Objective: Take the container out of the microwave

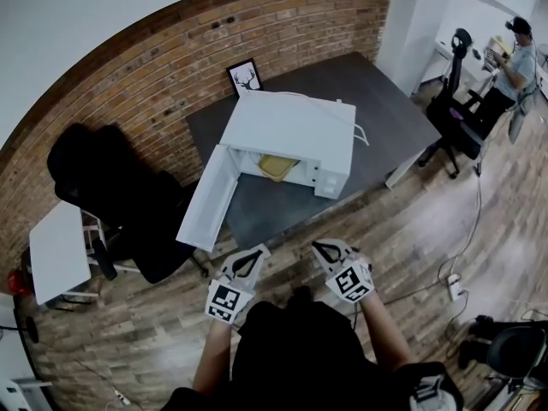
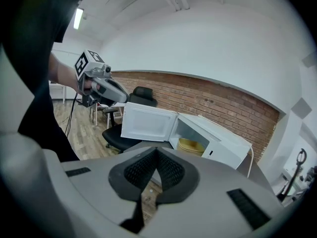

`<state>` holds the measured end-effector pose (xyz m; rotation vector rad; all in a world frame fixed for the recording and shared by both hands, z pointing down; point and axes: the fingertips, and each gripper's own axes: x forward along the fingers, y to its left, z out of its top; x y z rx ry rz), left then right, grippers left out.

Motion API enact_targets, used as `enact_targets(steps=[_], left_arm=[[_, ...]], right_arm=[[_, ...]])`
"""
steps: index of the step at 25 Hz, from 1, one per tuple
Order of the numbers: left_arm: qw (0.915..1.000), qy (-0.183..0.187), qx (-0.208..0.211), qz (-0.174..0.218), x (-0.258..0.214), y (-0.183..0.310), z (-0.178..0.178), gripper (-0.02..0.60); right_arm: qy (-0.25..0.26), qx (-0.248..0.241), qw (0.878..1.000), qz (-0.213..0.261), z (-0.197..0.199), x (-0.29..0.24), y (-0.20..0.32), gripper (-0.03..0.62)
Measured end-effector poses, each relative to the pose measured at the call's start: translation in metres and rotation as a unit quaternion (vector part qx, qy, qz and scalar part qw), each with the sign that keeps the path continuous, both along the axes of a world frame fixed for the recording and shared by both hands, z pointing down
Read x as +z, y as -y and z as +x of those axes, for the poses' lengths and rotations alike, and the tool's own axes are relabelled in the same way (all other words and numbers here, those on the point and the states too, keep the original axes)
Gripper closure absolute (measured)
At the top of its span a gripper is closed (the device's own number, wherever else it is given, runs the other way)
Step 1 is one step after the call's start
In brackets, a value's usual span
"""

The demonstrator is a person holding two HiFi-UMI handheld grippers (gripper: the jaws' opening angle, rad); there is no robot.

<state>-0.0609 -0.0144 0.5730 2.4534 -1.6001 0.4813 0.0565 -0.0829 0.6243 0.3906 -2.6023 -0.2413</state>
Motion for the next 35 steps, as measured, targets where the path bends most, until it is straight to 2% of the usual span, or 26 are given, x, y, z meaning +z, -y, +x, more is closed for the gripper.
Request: enact_targets(steps=[3, 10, 16, 20, 26, 29, 35], left_arm=[[1.0000, 0.003, -0.003, 0.007, -0.002, 0.006, 0.007, 0.578], [0.9998, 0.003, -0.008, -0.016, 0.002, 0.015, 0.018, 0.578], [0.9997, 0.007, -0.009, -0.019, 0.002, 0.025, 0.016, 0.578], [0.9997, 0.009, -0.003, -0.024, 0.005, 0.032, 0.012, 0.578], [0.9999, 0.005, 0.012, 0.003, 0.003, 0.054, 0.011, 0.578], [0.9998, -0.002, 0.016, -0.010, 0.008, 0.060, 0.009, 0.578], [0.9993, -0.010, 0.033, -0.011, 0.013, 0.080, 0.002, 0.578]], right_arm=[[-0.002, -0.007, 1.000, 0.003, 0.006, 0.000, 0.005, 0.595], [0.001, 0.000, 1.000, -0.005, 0.024, 0.004, 0.014, 0.595], [0.006, 0.010, 1.000, -0.018, 0.031, 0.011, 0.020, 0.595], [0.003, 0.011, 1.000, -0.018, 0.028, 0.012, 0.022, 0.595], [0.000, 0.018, 1.000, -0.011, 0.026, 0.011, 0.034, 0.595], [-0.004, 0.026, 1.000, -0.009, 0.026, 0.010, 0.040, 0.595], [-0.015, 0.040, 0.999, -0.007, 0.021, 0.013, 0.054, 0.595]])
